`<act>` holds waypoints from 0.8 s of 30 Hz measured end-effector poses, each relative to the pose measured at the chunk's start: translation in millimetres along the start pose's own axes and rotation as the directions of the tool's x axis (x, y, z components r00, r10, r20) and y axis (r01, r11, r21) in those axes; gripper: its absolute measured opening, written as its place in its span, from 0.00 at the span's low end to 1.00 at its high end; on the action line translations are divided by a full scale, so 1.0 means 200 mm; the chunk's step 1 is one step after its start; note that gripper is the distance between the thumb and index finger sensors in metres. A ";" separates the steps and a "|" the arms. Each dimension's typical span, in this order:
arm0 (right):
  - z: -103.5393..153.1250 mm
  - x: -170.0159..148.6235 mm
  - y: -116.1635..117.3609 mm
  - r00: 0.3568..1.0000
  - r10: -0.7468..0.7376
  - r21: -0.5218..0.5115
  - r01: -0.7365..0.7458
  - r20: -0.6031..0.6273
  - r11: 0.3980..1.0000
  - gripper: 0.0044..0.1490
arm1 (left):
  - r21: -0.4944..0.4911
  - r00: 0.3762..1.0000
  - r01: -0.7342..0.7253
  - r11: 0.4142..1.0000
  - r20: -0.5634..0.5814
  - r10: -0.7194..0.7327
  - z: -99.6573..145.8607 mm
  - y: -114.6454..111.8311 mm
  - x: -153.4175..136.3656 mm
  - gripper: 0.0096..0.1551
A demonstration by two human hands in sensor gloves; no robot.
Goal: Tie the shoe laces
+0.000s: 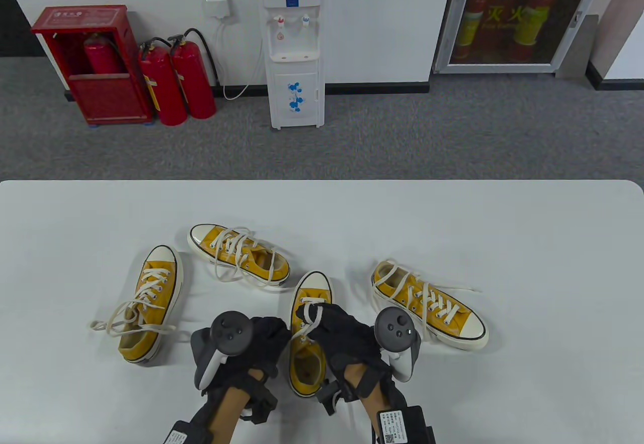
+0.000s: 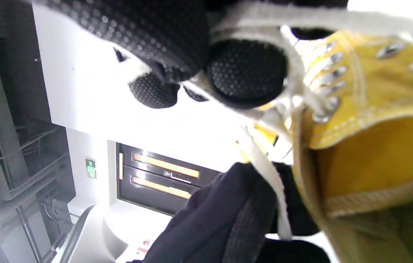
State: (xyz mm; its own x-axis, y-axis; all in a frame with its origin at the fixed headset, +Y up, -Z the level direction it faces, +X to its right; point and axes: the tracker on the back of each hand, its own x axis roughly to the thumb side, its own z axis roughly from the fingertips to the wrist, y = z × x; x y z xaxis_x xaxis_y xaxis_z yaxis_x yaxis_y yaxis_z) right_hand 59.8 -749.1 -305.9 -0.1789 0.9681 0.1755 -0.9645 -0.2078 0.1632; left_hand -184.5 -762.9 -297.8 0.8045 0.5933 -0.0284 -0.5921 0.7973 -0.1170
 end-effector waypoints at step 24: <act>0.02 0.00 -0.05 0.994 -0.007 0.104 0.018 -0.106 0.994 0.30 | 0.069 0.999 -0.039 0.997 0.002 0.039 0.04 0.08 -0.04 0.33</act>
State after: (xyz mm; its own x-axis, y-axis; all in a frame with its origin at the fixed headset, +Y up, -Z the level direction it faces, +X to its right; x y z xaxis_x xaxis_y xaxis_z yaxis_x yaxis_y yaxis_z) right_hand 70.6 -748.1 -302.9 -0.1914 0.9790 0.0701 -0.9421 -0.2033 0.2665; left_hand -200.9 -754.8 -292.3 0.7808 0.6240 -0.0311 -0.6248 0.7794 -0.0471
